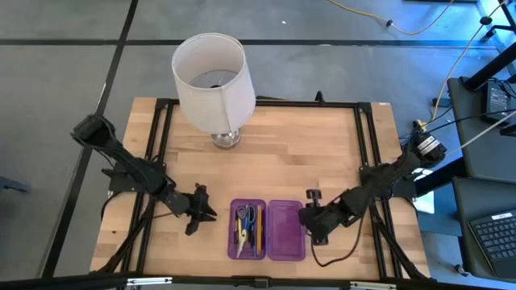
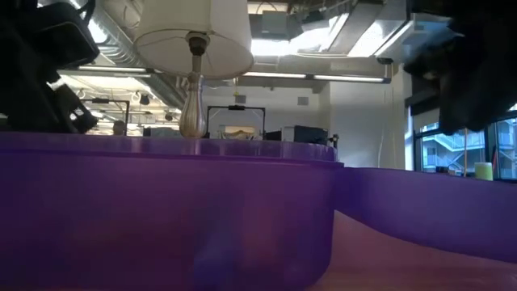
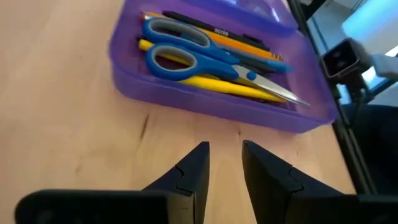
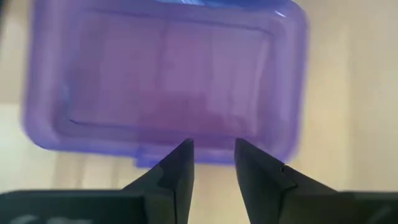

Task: Pick & place school supplies into a supply box
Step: Close the violet supply box

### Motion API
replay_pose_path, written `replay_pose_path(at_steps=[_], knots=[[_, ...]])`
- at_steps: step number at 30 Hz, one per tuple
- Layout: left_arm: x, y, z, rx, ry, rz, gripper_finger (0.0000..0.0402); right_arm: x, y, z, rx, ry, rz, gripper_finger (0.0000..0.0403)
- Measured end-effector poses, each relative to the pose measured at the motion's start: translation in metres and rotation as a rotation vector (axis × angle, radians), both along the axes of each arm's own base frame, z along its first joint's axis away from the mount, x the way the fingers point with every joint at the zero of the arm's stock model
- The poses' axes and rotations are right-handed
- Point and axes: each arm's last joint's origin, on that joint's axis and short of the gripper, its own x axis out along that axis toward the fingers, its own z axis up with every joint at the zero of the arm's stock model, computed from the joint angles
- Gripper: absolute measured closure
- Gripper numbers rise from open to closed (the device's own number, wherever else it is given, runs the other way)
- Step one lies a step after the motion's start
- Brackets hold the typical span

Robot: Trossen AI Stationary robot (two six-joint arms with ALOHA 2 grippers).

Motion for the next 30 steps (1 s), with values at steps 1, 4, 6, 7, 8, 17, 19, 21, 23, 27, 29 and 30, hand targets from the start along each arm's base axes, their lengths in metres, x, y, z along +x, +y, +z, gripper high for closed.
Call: replay_pose_path(at_steps=[1,4,6,7,8,17,19,21,23,27,29,30], knots=[[0.004,-0.003,-0.002,0.005,0.009,0.001,0.0313,-0.001,0.000,-0.004,0.024,-0.030,0.000,0.0283],[0.016,-0.009,-0.010,0.014,0.052,0.030,0.0313,-0.005,0.002,-0.012,0.108,-0.103,-0.035,0.0283],[0.024,-0.012,-0.016,0.016,0.084,0.045,0.0313,-0.007,0.006,-0.012,0.122,-0.149,-0.040,0.0283],[0.027,-0.013,-0.018,0.015,0.098,0.050,0.0313,-0.009,0.008,-0.011,0.094,-0.173,-0.035,0.0283],[0.029,-0.014,-0.021,0.020,0.107,0.054,0.0313,-0.010,0.011,-0.009,0.057,-0.198,-0.023,0.0283],[0.043,-0.015,-0.031,0.006,0.121,0.072,0.0313,-0.001,-0.029,0.004,-0.010,-0.089,-0.197,0.0283],[0.044,-0.015,-0.032,0.004,0.124,0.071,0.0313,0.003,-0.047,0.007,0.053,-0.035,-0.228,0.0283],[0.044,-0.015,-0.033,0.009,0.126,0.075,0.0313,0.010,-0.065,0.014,0.109,-0.034,-0.205,0.0283],[0.045,-0.014,-0.033,0.009,0.127,0.079,0.0313,0.019,-0.084,0.020,0.149,-0.063,-0.160,0.0283],[0.046,-0.012,-0.033,0.008,0.127,0.086,0.0313,0.035,-0.125,0.024,0.247,-0.112,-0.094,0.0283],[0.045,-0.012,-0.033,0.009,0.127,0.085,0.0313,0.041,-0.140,0.023,0.346,-0.123,-0.016,0.0283],[0.045,-0.012,-0.033,0.009,0.127,0.085,0.0313,0.044,-0.147,0.021,0.410,-0.123,0.036,0.0283]])
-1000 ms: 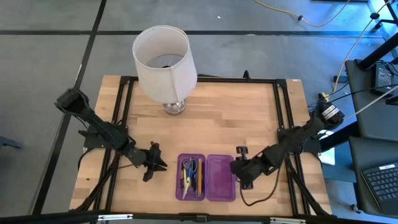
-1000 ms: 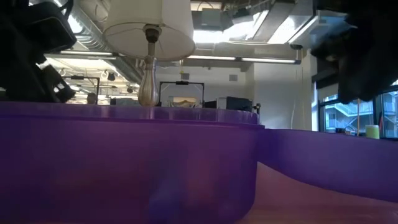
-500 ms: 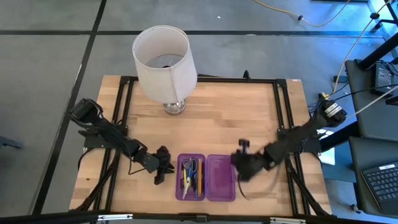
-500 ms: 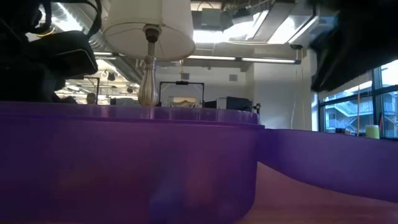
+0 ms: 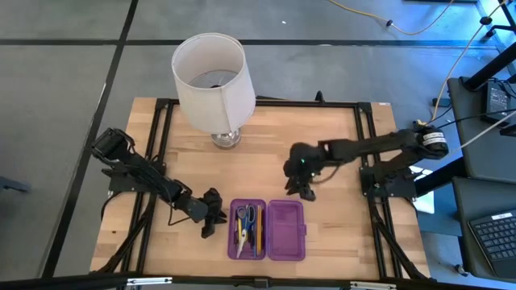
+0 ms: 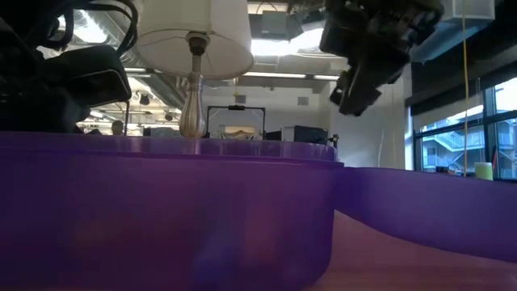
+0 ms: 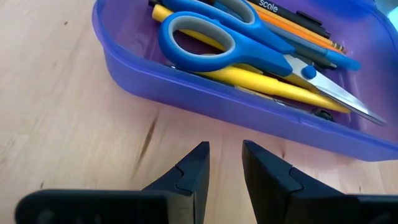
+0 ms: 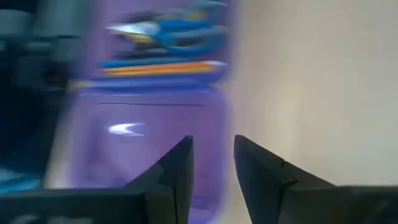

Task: Pick & place school supplies into a supply box
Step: Close the violet supply box

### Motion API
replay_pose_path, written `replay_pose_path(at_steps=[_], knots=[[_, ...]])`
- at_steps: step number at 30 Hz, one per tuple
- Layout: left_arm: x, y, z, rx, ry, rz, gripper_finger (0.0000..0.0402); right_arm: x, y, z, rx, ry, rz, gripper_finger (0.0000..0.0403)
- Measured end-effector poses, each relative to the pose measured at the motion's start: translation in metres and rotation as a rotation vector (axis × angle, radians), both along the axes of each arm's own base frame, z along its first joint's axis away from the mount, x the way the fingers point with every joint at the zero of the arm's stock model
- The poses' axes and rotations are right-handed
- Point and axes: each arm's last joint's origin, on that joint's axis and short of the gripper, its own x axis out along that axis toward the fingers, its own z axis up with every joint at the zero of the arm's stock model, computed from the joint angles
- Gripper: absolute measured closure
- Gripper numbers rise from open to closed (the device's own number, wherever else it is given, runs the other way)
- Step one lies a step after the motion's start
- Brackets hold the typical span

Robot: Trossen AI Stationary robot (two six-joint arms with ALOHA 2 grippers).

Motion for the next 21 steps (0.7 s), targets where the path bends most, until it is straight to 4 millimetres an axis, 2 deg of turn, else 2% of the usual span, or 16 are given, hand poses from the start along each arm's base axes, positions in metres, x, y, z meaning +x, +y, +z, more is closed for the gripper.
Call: replay_pose_path(at_steps=[3,8,15,21], knots=[[0.000,0.000,0.000,0.000,0.000,0.000,0.0313,0.009,-0.014,-0.005,0.168,-0.051,0.108,0.0283],[0.000,0.000,0.000,-0.005,0.001,0.002,0.0313,0.018,-0.034,-0.032,0.200,0.013,0.099,0.0283],[0.000,0.000,0.000,-0.006,0.002,0.003,0.0313,0.032,-0.047,-0.074,0.330,0.044,0.158,0.0283],[0.000,0.000,0.000,-0.006,0.002,0.004,0.0313,0.036,-0.059,-0.097,0.494,0.057,0.184,0.0283]])
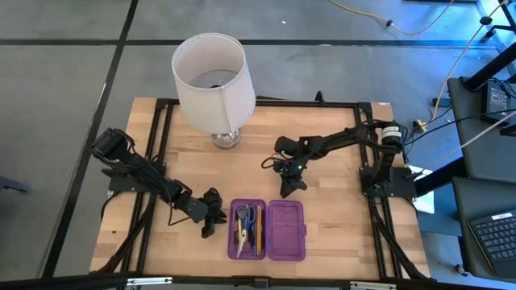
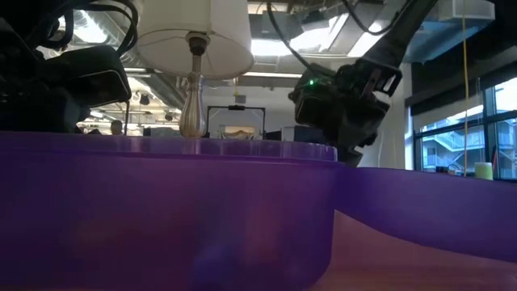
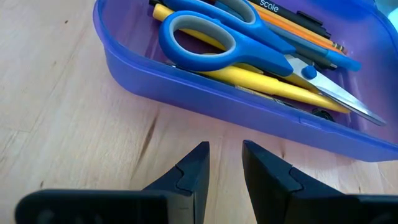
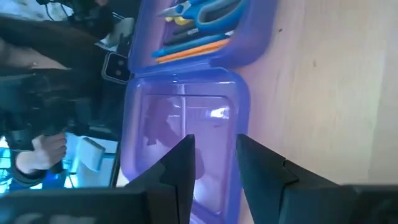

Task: Pick & place school supplies into a supply box
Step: Close the violet supply box

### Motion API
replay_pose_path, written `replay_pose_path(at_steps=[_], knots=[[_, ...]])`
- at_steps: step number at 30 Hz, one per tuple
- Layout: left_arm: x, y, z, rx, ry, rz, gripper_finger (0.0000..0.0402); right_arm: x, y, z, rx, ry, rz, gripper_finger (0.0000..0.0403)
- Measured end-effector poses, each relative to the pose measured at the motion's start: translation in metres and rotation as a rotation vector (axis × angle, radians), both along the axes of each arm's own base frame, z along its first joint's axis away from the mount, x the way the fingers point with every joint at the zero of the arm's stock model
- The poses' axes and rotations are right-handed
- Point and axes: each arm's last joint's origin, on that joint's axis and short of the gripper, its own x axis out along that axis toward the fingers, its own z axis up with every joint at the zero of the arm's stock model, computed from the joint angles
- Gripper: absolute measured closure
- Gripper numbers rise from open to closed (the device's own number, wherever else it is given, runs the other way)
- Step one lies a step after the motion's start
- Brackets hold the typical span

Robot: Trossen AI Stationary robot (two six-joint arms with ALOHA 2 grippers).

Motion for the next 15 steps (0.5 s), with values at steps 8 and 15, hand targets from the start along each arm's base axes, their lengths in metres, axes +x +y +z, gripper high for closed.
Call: replay_pose_path(at_steps=[8,15], knots=[[-0.0001,0.0002,-0.0001,0.008,-0.002,-0.003,0.0313,0.0006,-0.0013,-0.0040,-0.036,-0.004,-0.007,0.0283],[-0.0001,0.0002,-0.0001,0.009,-0.002,-0.003,0.0313,0.0005,0.0005,-0.0042,-0.033,0.002,-0.002,0.0246]])
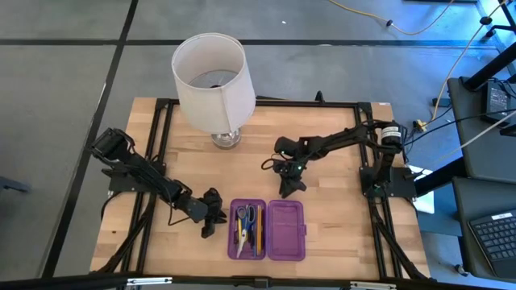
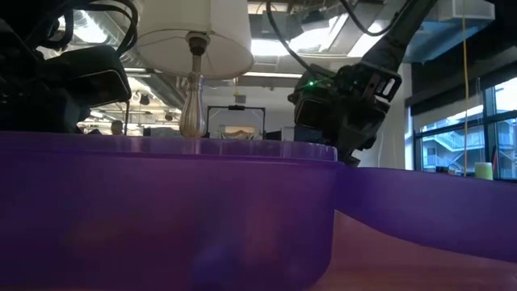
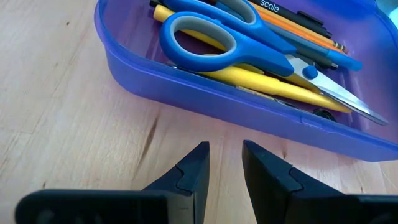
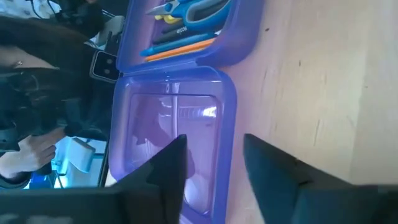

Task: Pick & place school supplies into a supply box
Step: Close the violet supply box

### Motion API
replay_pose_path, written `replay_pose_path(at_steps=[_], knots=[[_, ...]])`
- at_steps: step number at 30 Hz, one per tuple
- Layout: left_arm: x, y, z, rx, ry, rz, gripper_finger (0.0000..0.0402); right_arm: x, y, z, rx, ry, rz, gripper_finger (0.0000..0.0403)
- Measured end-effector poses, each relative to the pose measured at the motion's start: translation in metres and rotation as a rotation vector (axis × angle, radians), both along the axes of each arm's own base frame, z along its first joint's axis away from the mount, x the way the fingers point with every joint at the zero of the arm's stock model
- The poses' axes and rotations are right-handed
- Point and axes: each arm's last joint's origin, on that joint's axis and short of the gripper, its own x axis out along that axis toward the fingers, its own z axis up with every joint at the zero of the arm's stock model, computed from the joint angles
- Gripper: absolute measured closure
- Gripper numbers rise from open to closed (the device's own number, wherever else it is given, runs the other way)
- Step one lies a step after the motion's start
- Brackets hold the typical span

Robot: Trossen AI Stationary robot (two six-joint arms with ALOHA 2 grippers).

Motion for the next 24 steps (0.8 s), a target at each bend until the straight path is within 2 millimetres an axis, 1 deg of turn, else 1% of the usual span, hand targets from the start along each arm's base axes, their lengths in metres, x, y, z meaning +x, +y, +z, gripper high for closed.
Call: replay_pose_path(at_steps=[3,7,11,14,18,24], knots=[[0.000,0.000,0.000,0.000,0.000,0.000,0.0313,0.000,0.001,0.000,-0.003,0.006,-0.004,0.0198],[0.000,0.000,0.000,0.000,0.000,0.000,0.0313,0.001,-0.001,-0.001,-0.038,0.053,-0.060,0.0129],[0.000,0.000,0.000,0.000,0.000,0.001,0.0313,0.001,0.001,-0.002,-0.041,0.056,-0.059,0.0086],[0.000,0.000,0.000,-0.003,0.000,0.007,0.0313,0.001,0.004,-0.001,-0.007,0.089,-0.069,0.0073],[0.000,0.000,0.000,-0.002,-0.001,0.013,0.0313,0.001,0.009,-0.001,0.017,0.079,-0.035,0.0069],[0.000,0.001,0.000,0.002,-0.004,0.018,0.0313,0.003,0.009,-0.002,-0.040,0.085,-0.069,0.0069]])
